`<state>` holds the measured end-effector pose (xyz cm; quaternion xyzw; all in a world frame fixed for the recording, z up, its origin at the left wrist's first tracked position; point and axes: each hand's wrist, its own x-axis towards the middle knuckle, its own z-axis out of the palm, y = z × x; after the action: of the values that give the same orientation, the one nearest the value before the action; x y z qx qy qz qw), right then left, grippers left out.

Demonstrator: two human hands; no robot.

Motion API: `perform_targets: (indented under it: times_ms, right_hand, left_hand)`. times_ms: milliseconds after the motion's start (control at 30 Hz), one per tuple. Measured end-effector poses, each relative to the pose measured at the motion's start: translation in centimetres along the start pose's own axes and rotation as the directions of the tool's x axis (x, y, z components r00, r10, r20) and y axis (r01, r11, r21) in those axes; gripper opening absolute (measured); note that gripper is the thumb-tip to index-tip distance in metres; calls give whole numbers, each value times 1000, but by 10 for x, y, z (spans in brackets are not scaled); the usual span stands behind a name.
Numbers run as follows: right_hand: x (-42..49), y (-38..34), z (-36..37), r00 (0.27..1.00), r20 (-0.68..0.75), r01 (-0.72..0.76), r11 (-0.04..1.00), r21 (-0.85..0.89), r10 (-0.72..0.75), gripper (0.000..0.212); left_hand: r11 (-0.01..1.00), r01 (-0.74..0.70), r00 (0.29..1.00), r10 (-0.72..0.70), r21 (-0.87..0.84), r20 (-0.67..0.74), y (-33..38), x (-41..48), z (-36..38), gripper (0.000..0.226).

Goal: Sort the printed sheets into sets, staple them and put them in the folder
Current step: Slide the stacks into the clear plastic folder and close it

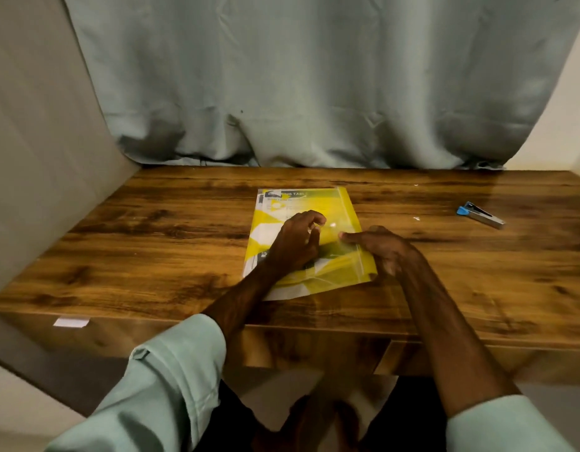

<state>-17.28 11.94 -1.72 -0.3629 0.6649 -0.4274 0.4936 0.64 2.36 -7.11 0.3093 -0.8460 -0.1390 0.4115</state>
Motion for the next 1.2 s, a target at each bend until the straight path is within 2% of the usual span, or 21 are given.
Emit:
perform_targets:
  times_ms: [67, 133, 200, 267, 333, 367, 400, 467, 533, 600, 700, 767, 900, 967, 1033, 1100, 1200]
  right_hand:
    - [-3, -2, 11, 999, -25, 24, 999, 30, -23, 35]
    - [-4, -5, 22, 995, -48, 92, 994, 64, -89, 26]
    - [-2, -8, 34, 985, -50, 170, 982, 77, -167, 32]
    - [0, -17, 49, 970, -58, 240, 964, 111, -235, 40]
    - [5, -27, 67, 956, -69, 294, 946, 134, -287, 43]
    - [7, -31, 75, 950, -72, 311, 940, 140, -304, 43]
    - [9, -37, 86, 947, -67, 320, 935, 153, -313, 43]
    - [13, -44, 104, 941, -65, 339, 921, 189, -333, 40]
    - [17, -51, 121, 932, -66, 361, 906, 221, -356, 37]
    - [25, -56, 143, 928, -42, 368, 894, 256, -371, 35]
    - [39, -67, 184, 920, -2, 376, 880, 290, -392, 39]
    - [50, -77, 224, 911, 34, 382, 873, 303, -411, 37]
    - [76, -92, 306, 890, 108, 400, 871, 285, -444, 34]
    - [95, -85, 341, 889, 114, 413, 884, 221, -443, 32]
    - [111, -68, 363, 909, 128, 385, 916, 112, -398, 29]
    - [118, -51, 376, 935, 132, 335, 942, -19, -329, 36]
    - [119, -47, 378, 939, 82, 342, 931, -131, -334, 47]
  left_hand:
    - [998, 65, 995, -63, 18, -83, 1, -5, -9, 20]
    - [972, 231, 960, -220, 46, -173, -5, -7, -27, 26]
    - [879, 453, 888, -431, 151, -160, -18, -13, -56, 40]
    - [740, 610, 790, -594, 283, -150, -36, -25, -87, 56]
    - [656, 727, 685, -711, 201, -158, -49, -41, -120, 61]
    - [635, 764, 645, -750, 112, -149, -53, -47, -133, 53]
    - [622, 782, 620, -774, 29, -127, -58, -53, -146, 44]
    - [582, 805, 583, -812, -112, -32, -63, -62, -174, 47]
    - [462, 846, 505, -855, -268, 121, -59, -69, -205, 45]
    - [377, 841, 479, -853, -389, 208, -61, -77, -238, 34]
    - [402, 744, 540, -832, -534, 126, -75, -89, -278, 32]
    - [445, 692, 528, -849, -568, -21, -97, -99, -302, 36]
    - [514, 727, 423, -857, -454, -293, -140, -116, -342, 30]
    - [520, 798, 386, -830, -304, -404, -165, -127, -355, 28]
    - [470, 876, 385, -817, -108, -429, -179, -140, -358, 32]
    - [433, 900, 414, -815, 48, -405, -187, -152, -353, 47]
    - [453, 887, 445, -788, 89, -426, -186, -160, -346, 52]
